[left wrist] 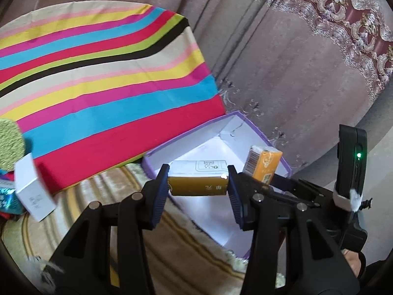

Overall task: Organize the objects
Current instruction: 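Carry both items to the purple-rimmed box and release them inside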

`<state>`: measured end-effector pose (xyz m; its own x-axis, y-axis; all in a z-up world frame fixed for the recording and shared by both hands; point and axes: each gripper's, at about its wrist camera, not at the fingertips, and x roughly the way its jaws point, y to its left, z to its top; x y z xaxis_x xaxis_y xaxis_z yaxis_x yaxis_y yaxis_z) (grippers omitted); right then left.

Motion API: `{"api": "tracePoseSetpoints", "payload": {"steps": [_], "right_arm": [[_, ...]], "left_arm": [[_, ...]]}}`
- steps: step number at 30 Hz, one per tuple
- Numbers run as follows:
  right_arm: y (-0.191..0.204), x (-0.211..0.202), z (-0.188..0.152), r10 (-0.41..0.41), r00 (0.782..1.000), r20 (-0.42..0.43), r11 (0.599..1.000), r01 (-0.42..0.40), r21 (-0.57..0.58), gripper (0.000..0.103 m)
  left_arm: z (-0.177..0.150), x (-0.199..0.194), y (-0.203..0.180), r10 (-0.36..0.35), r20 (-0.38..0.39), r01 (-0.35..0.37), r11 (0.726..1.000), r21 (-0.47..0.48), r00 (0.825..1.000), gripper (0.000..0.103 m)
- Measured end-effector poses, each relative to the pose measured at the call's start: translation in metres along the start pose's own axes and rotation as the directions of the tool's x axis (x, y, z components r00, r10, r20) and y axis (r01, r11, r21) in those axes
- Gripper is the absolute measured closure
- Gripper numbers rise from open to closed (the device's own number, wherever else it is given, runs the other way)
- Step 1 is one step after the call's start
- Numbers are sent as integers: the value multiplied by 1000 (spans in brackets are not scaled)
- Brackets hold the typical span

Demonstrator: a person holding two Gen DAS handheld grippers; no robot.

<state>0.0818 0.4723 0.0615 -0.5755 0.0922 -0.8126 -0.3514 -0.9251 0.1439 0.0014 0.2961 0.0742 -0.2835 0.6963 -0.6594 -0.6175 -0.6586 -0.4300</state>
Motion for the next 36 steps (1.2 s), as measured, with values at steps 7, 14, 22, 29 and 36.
{"api": "tracePoseSetpoints", "payload": {"steps": [7, 14, 22, 29, 36], "right_arm": [[-8, -3, -2, -54, 999, 1, 998, 54, 21, 47], [-5, -15, 1, -127, 990, 66, 992, 127, -3, 33], [13, -28, 0, -70, 990, 123, 995, 77, -58, 24], [31, -23, -1, 23, 997, 79, 995, -15, -101, 20], [47, -32, -4, 36, 994, 102, 991, -22, -135, 16]], "left_arm": [[4, 7, -5, -30, -4, 30, 1000, -11, 1000, 36], [4, -6, -2, 10, 28, -9, 1000, -21, 1000, 28], [-6, -37, -9, 265, 154, -275, 960, 49, 952, 23], [-17, -60, 1, 367, 171, -386, 918, 92, 914, 22], [-31, -94, 27, 379, 189, -386, 922, 2, 906, 22]]}}
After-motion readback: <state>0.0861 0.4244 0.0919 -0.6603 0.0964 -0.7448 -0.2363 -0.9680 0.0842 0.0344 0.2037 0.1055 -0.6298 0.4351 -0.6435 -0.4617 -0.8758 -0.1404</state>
